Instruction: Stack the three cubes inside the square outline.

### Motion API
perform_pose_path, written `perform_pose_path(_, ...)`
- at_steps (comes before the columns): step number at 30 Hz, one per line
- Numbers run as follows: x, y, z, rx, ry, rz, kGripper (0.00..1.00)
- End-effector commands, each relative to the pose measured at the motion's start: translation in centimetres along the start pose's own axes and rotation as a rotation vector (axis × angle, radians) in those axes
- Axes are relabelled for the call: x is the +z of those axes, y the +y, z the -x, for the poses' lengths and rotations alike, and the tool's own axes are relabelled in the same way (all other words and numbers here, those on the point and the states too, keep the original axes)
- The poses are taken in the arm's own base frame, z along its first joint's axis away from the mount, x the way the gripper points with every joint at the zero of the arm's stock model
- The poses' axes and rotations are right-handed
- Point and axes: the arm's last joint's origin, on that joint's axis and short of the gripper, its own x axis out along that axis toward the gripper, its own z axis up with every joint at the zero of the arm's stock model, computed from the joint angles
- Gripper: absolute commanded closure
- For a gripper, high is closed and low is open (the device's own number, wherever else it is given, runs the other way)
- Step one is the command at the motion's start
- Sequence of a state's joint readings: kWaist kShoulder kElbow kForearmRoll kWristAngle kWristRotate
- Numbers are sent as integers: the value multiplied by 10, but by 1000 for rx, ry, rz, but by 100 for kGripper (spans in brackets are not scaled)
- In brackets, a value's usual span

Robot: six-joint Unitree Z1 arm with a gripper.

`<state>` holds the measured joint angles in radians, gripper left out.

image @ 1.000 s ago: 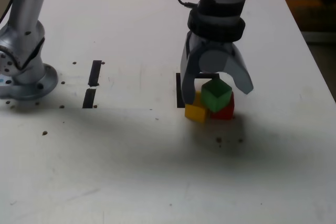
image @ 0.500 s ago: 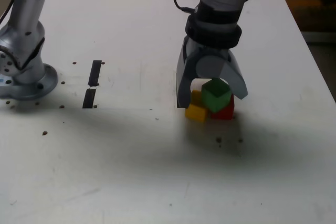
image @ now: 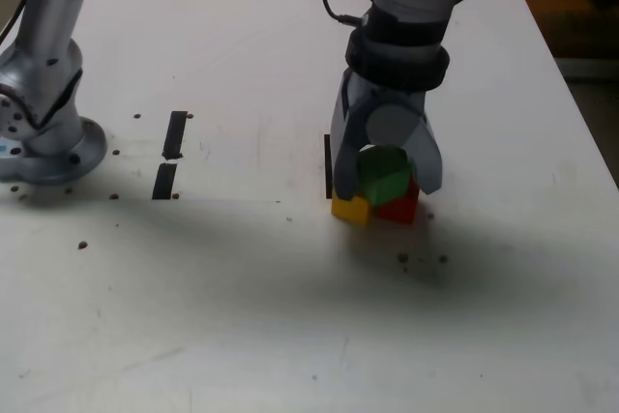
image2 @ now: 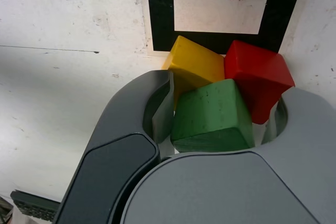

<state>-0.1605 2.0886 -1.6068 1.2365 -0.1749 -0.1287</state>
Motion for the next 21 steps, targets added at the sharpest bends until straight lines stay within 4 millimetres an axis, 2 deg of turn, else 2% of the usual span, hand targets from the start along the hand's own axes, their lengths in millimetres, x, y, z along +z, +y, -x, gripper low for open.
perform_pose_path(1,0,-1,-1,1,0,-2,71)
perform_pose_path(6,-4,-4,4,0,-13,-10,76)
perform_pose_path(10,-13,-7,18,6,-42,-14,76)
perform_pose_path(17,-61,-1,58,62,-67,22,76)
perform_pose_path(21,-89,15,65,84,-45,61,76)
